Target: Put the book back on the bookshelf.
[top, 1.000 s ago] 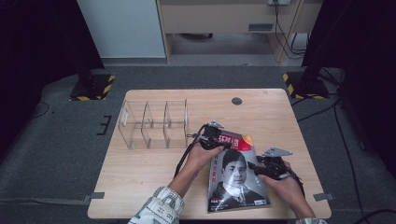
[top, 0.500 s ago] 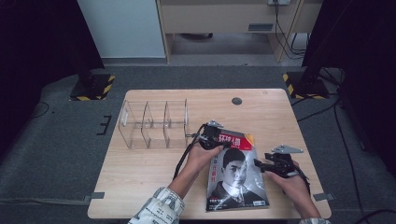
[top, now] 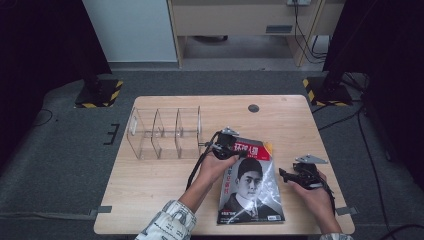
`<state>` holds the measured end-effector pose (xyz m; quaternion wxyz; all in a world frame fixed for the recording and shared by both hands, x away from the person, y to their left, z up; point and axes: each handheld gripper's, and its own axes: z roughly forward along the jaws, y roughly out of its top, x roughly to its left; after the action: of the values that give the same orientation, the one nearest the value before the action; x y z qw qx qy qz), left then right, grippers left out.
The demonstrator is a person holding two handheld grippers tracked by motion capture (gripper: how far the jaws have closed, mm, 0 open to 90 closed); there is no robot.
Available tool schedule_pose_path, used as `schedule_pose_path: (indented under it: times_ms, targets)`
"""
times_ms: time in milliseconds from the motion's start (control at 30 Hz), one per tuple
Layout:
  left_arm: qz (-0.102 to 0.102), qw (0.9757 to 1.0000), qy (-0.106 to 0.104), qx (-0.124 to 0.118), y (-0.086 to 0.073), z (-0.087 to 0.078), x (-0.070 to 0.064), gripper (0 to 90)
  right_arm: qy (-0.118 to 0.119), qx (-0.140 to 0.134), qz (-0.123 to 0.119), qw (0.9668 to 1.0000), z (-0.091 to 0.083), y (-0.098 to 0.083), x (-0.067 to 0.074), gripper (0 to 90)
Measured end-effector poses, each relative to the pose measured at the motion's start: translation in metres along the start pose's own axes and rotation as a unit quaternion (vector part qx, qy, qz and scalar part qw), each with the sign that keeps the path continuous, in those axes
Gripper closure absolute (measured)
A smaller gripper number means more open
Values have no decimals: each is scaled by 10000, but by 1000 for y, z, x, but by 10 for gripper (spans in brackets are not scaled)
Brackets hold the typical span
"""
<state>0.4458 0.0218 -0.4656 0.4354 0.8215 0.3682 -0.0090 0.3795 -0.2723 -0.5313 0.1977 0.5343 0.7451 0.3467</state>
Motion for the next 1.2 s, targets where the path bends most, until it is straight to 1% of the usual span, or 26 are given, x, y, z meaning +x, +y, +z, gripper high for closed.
schedule_pose_path:
  times_ms: [33,133,167,233,367,500,633,767,867,1000,1067,1200]
  targets:
    - [-12,10000,5,-14,0,-1,-1,841,-42,14,-17,10000,0,-1,-2,352]
    - [-1,10000,0,-39,1,-3,-2,843,-82,6,35,10000,0,-1,-4,351]
    - [8,10000,0,-51,2,-4,-2,844,-99,5,85,9999,0,-1,-3,350]
    - [48,10000,25,-46,3,-6,-3,846,-108,-7,88,9999,-1,-1,-4,350]
    - [89,9999,47,-120,9,-13,-6,851,-178,-5,43,9998,-1,-1,-5,343]
    - [137,9997,73,-172,13,-18,-8,854,-221,-15,-120,9997,1,-2,-3,338]
    - [138,9996,106,-235,15,-24,-7,854,-231,-37,-154,9996,2,-3,-2,333]
    - [203,9992,131,-322,19,-31,-8,855,-264,-64,-195,9994,3,-3,-1,324]
    - [284,9989,166,-324,23,-36,-8,856,-262,-95,-203,9994,4,-3,0,319]
    - [288,9986,174,-418,26,-42,-8,858,-277,-129,-167,9994,5,-4,1,312]
    - [304,9982,186,-479,27,-47,-9,859,-263,-118,-220,9993,5,-4,1,299]
    - [294,9977,198,-574,31,-58,-8,860,-254,-110,-210,9994,5,-3,2,293]
